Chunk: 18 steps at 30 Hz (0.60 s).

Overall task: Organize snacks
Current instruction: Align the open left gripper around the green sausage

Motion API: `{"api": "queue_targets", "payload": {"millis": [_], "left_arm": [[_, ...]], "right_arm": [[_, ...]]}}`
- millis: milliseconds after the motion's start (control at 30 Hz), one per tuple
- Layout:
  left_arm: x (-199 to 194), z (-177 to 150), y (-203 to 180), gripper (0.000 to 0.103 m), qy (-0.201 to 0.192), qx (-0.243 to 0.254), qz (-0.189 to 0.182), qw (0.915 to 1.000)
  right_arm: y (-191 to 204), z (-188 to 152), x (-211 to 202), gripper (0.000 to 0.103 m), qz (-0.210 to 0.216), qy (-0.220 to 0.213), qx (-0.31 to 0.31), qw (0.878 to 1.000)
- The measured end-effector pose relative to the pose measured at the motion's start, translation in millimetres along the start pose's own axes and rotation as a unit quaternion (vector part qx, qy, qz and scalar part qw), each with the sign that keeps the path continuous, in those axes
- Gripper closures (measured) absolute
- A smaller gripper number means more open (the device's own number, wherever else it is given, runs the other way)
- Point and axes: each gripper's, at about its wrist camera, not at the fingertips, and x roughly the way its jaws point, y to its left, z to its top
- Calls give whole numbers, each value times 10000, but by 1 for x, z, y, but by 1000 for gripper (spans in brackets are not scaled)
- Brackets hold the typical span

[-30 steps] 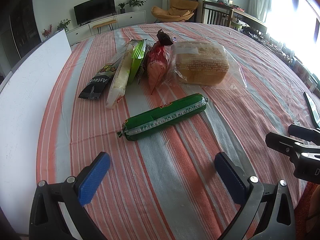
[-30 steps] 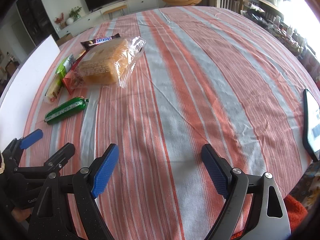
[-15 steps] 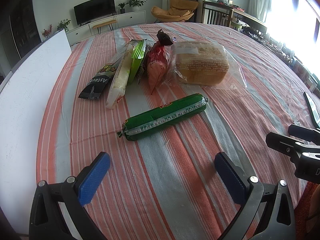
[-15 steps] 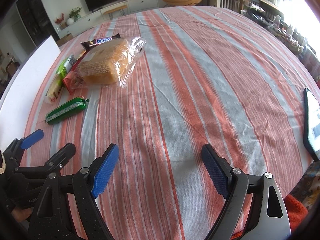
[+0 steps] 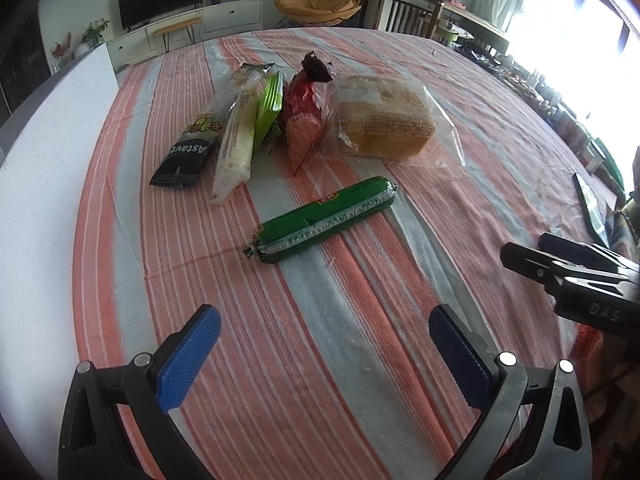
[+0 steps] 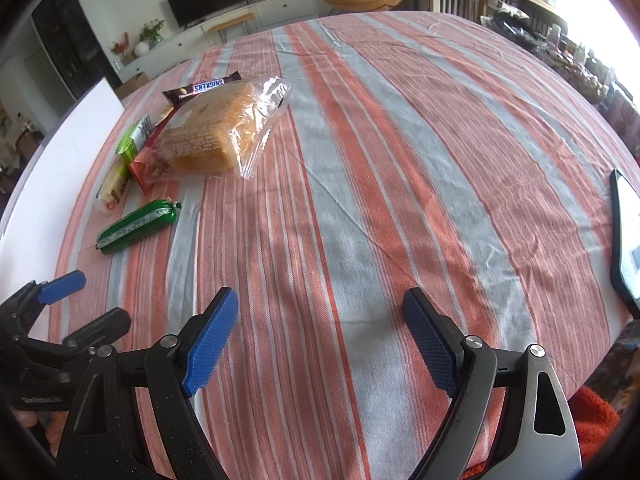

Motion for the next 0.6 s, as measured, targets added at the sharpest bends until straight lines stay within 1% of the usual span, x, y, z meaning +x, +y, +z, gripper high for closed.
{"api": "queue_targets", "payload": {"millis": [100,167,200,233,300,367,400,467,500,533,567,600], "left_arm": [[-14,16,2,0,-156,344,168,9991],[-14,30,-5,0,-164,721,307,9968],[-10,37,-12,0,-128,993,346,9944],[-5,42,-19,1,-104,1284,386,9909],[9,47,-33,2,-85,1839,570,9813],[26,50,-41,13,42,2221,662,9728],[33,51,-43,16,127,2305,682,9706],[45,55,-43,24,266,2341,661,9696],[47,57,-42,26,254,2288,574,9714],[48,60,-40,31,280,2186,471,9743],[50,63,-38,39,353,2062,375,9772],[50,65,-34,45,403,1907,219,9806]], "right_arm": [[1,0,0,16,-30,7,-27,10000],[2,-1,0,16,-47,11,-39,10000],[1,0,-1,16,-34,11,-29,10000],[0,0,-1,16,-14,7,-15,10000],[-1,0,-2,16,35,0,21,10000],[-3,-1,-3,16,85,-10,66,9999],[-4,-1,-4,16,109,-15,90,9999],[-5,-1,-5,16,156,-25,138,9998],[-6,-1,-5,16,174,-28,153,9997],[-6,-1,-5,16,183,-28,162,9997],[-6,-1,-5,16,181,-27,159,9997],[-5,0,-5,16,173,-24,149,9997]]}}
